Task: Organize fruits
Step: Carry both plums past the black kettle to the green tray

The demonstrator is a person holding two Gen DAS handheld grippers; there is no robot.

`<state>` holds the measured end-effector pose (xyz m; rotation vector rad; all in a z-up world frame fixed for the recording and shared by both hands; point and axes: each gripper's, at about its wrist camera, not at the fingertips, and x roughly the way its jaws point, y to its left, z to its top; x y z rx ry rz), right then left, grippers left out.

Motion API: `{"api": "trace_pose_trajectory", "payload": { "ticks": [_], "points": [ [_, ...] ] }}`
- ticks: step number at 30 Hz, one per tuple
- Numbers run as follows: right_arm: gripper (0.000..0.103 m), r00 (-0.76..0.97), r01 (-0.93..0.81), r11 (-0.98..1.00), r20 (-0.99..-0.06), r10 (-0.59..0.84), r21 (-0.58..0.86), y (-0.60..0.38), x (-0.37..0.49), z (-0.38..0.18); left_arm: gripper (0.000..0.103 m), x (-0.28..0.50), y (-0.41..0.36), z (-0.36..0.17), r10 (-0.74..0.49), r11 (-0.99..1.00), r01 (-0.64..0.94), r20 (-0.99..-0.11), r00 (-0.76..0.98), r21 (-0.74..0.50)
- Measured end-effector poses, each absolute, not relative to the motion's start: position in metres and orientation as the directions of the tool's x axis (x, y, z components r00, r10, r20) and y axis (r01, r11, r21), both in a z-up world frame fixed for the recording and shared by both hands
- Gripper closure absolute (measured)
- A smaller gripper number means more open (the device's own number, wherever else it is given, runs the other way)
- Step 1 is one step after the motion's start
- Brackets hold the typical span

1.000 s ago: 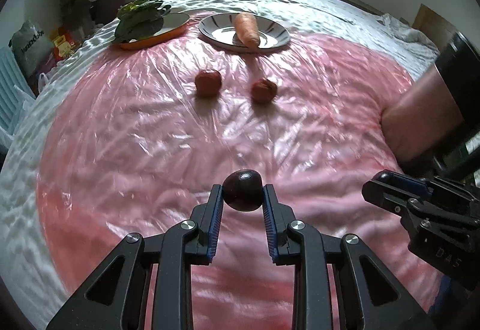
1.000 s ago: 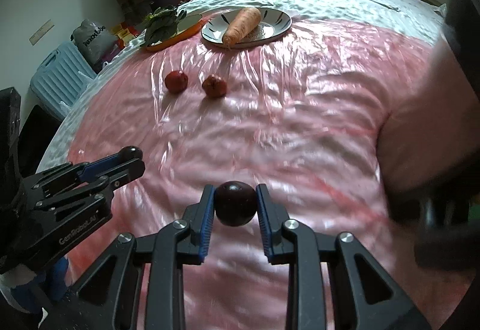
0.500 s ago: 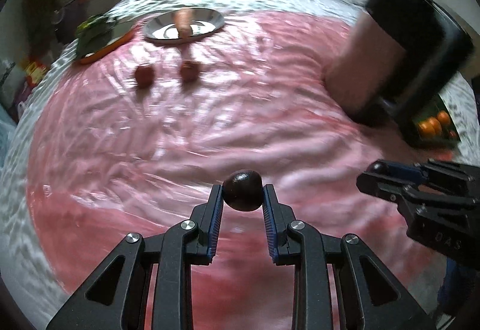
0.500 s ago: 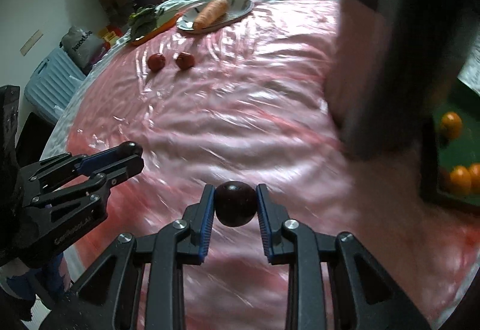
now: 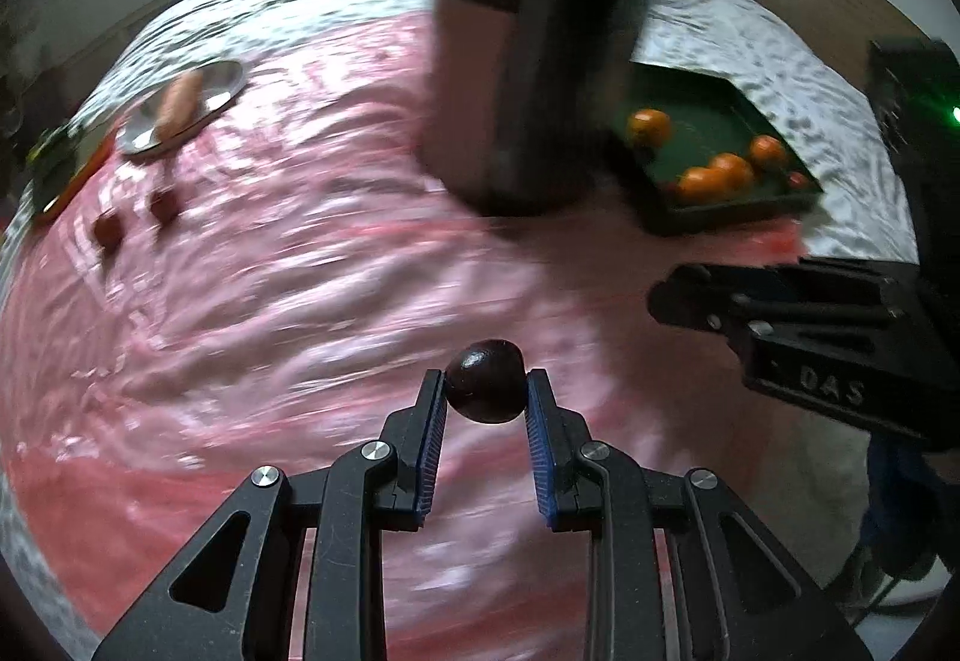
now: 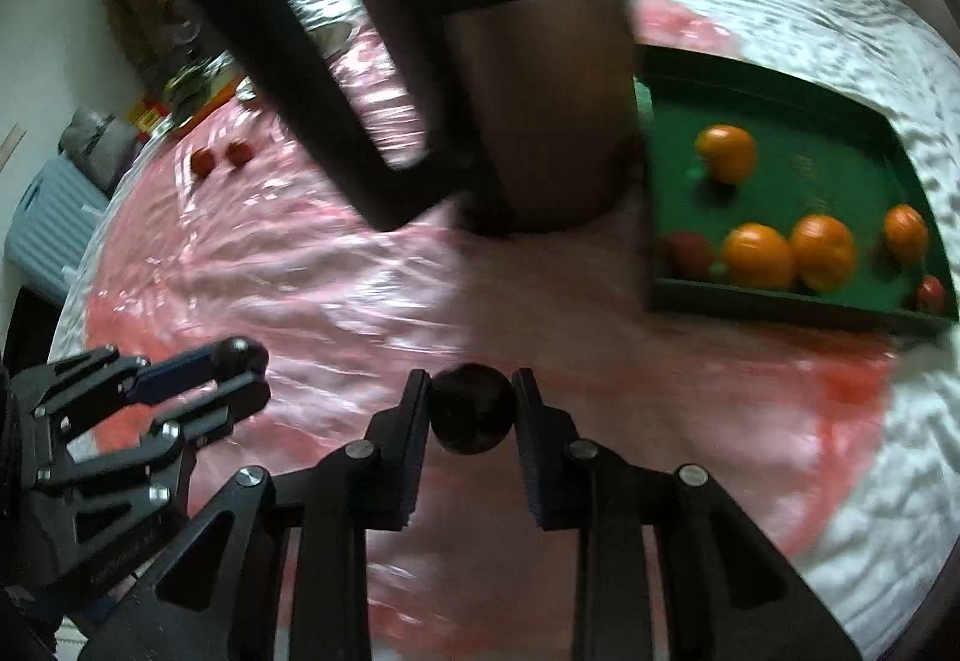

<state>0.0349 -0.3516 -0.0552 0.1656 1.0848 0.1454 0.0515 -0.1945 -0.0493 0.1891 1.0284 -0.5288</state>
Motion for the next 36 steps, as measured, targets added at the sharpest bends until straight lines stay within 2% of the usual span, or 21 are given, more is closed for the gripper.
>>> {"api": "trace_pose_trajectory", "payload": {
  "ticks": [15, 29, 36],
  "points": [
    [0.066, 0.513, 0.119, 0.977, -0.853, 0.094, 0.179, -0.456, 0.023, -0.047, 0.081, 0.049, -0.303, -0.037, -0.431, 0.768, 0.627, -0.827, 0.361, -0.127],
    [0.066, 0.579, 0.202, 0.968, -0.815, 0.005, 0.149, -0.545, 0.047, -0.035, 0.081, 0.114, -0.395, -0.030, -0.472, 0.770, 0.620, -0.787, 0.397, -0.149],
    [0.066, 0.570, 0.215, 0.967, -0.822, -0.010, 0.137, -0.576, 0.070, -0.050, 0.081, 0.150, -0.443, -0.042, -0.462, 0.778, 0.613, -0.786, 0.412, -0.136]
  ]
}}
